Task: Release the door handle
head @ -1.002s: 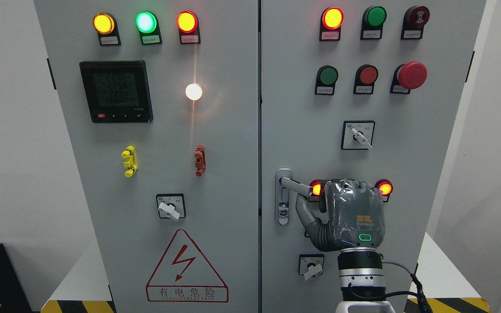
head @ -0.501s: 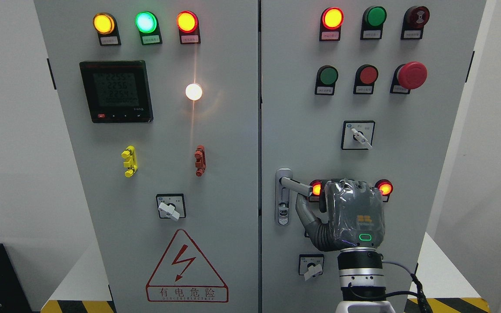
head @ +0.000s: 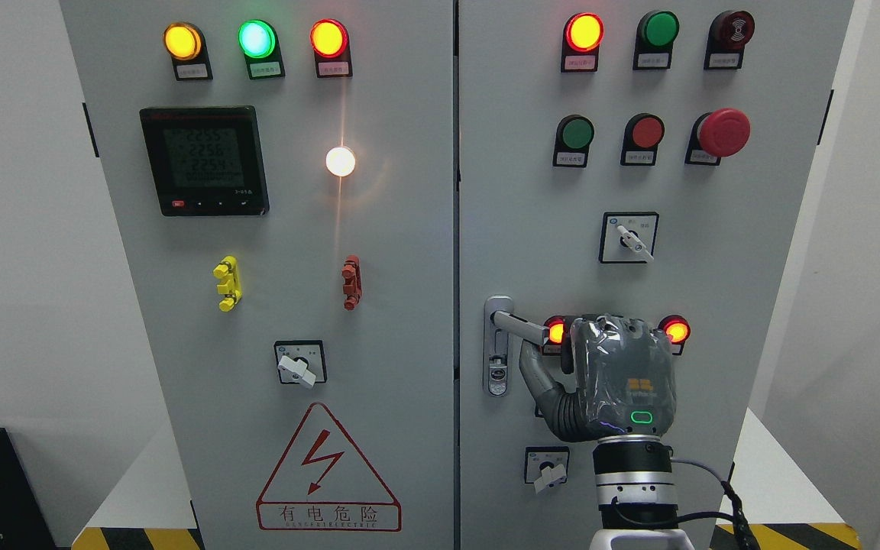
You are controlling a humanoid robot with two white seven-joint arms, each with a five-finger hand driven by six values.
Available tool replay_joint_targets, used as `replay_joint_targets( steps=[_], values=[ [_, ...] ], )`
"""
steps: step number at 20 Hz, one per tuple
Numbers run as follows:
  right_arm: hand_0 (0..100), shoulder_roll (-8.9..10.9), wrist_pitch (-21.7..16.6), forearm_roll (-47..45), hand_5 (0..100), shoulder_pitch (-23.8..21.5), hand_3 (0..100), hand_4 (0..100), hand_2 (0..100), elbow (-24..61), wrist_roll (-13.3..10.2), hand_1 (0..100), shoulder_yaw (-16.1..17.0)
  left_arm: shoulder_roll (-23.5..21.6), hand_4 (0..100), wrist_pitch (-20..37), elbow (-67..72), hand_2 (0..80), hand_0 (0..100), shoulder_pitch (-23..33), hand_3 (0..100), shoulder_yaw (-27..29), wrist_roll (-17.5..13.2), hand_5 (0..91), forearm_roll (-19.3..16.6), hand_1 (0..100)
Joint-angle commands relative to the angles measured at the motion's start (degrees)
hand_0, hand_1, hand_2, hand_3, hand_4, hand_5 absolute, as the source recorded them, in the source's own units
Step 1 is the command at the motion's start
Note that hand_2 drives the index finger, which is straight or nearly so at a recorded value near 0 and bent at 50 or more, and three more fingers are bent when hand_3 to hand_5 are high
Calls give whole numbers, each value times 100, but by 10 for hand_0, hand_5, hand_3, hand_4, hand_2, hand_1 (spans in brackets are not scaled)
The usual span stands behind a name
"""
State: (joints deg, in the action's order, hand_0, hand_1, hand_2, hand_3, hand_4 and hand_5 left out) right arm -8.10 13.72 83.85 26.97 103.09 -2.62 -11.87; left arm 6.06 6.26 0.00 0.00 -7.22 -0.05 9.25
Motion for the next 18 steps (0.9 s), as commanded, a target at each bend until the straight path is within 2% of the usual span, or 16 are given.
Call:
replay_joint_targets(
  steps=[1, 9, 18],
  values=[
    [522, -7, -1, 0, 1000, 19, 1000, 1000, 890, 0, -2, 387, 1, 0, 0, -2, 167, 0, 120, -149, 0, 1, 5, 0, -2, 556],
    [531, -8, -27, 0, 1000, -113, 1000, 1000, 879, 44, -46, 382, -17, 0, 0, -2, 167, 0, 120, -149, 0, 1, 5, 0, -2, 556],
    [526, 19, -53, -9, 999, -499, 1000, 930, 765, 281, -63, 374, -34, 0, 0, -2, 167, 0, 120, -149, 0, 1, 5, 0, -2, 556]
  ],
)
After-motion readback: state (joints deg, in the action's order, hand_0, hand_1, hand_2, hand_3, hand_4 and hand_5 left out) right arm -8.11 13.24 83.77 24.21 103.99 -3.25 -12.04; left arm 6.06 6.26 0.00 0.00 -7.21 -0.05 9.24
